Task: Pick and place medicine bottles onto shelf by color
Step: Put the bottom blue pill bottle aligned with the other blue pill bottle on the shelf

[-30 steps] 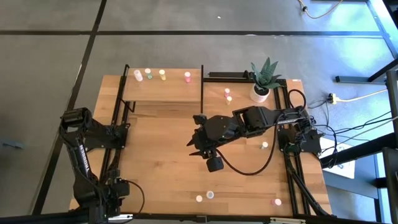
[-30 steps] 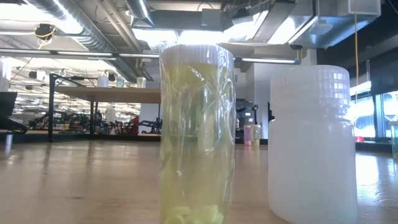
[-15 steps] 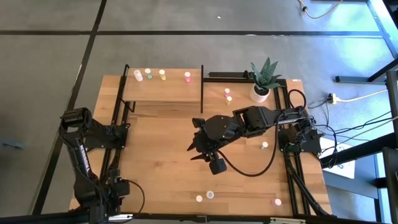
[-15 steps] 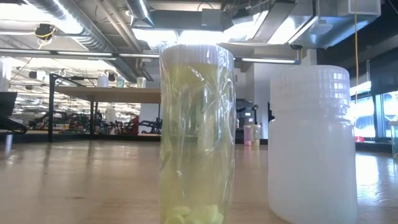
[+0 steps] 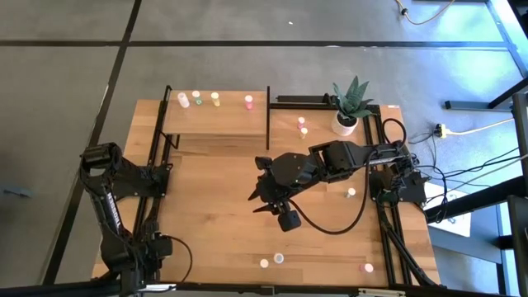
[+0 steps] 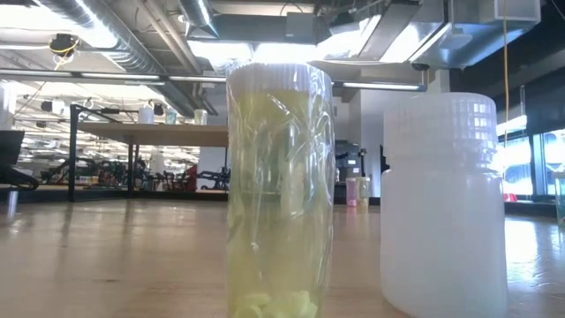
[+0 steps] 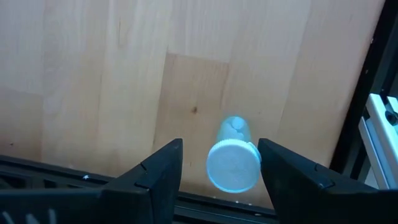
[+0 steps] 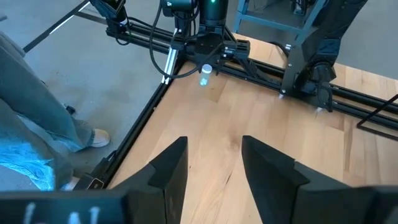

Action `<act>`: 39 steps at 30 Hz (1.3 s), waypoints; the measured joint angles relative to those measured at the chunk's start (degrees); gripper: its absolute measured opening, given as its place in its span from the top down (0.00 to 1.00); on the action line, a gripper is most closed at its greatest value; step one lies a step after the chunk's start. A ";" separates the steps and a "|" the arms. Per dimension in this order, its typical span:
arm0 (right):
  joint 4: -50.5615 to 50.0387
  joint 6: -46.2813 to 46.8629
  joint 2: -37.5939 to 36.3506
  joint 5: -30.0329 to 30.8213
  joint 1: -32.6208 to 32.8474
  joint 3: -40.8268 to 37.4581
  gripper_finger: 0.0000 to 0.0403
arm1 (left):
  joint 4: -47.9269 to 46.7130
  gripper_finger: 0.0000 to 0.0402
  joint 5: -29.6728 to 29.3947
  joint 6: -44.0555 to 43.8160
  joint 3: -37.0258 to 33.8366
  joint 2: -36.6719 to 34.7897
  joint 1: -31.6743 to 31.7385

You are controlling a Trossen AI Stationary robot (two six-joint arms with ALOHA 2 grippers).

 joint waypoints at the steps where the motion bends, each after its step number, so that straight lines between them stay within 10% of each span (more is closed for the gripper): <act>1: 0.00 0.01 -0.02 0.00 0.00 0.00 0.62 | 0.05 0.50 0.00 -0.04 0.02 0.00 0.00; 39: 0.00 0.21 -0.02 0.07 0.00 0.02 0.62 | 3.86 0.64 -1.02 0.32 0.02 0.00 0.02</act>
